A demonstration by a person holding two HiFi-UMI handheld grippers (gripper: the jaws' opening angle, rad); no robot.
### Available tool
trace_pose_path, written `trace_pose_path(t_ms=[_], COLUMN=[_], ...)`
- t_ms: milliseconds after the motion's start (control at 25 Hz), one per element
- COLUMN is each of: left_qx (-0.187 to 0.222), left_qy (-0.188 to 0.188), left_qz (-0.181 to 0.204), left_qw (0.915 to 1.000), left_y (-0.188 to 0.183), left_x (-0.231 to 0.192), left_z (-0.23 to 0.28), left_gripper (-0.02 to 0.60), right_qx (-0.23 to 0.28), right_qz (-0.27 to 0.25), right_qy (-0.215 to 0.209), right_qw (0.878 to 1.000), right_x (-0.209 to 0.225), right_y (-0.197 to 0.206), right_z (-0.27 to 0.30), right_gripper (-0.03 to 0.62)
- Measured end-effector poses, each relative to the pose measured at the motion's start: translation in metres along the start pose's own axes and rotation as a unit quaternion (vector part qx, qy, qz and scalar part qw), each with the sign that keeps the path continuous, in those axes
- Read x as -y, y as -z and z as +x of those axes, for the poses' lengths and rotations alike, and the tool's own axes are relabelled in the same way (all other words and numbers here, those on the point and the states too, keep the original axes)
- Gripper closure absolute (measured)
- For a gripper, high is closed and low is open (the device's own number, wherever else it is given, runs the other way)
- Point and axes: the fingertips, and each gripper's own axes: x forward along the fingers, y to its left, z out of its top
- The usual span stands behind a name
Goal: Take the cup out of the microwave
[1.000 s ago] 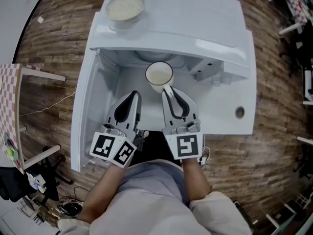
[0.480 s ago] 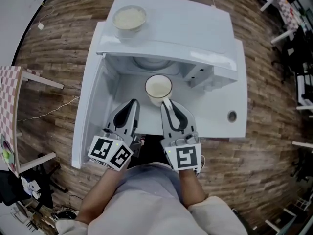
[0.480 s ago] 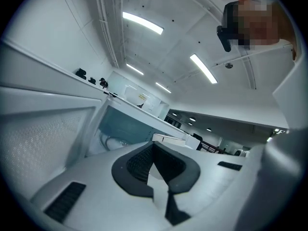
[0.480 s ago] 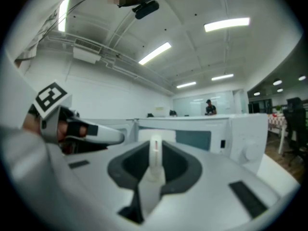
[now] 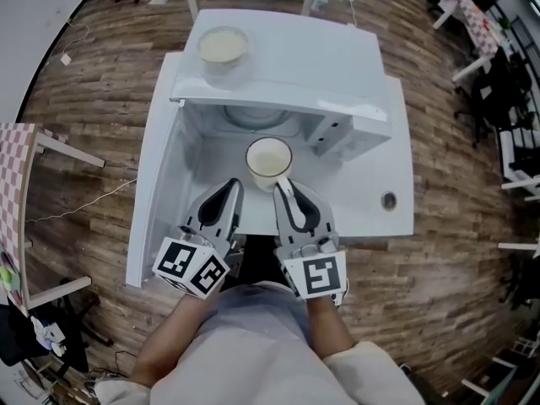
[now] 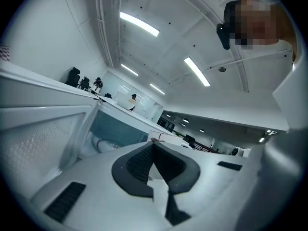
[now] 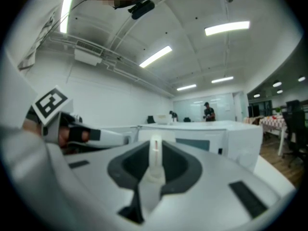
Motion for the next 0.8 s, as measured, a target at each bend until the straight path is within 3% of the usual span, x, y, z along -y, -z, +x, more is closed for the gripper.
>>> trace_pose_path(t_ms=[560,800], left_qx=[0.013,0.016], left_qy=[0.039,0.052], left_qz=[-0.007,-0.008], left_qw=[0.9991,0.9985], left_y=[-0.03,-0.041], left_x=[0.02,0.017], left_z=[-0.004,-0.009], left_gripper=[0.575,0.575], right_qx=[0.01,0.006], right_qz=[0.027,0.015], right_qy=[-0.012,-0.015], right_qw=[1.0,1.0], right_x=[0.004,0.0], right_y=[-0.041,-0.057], right_z=[-0.015,-0.018], right_gripper=[0.52,0.52])
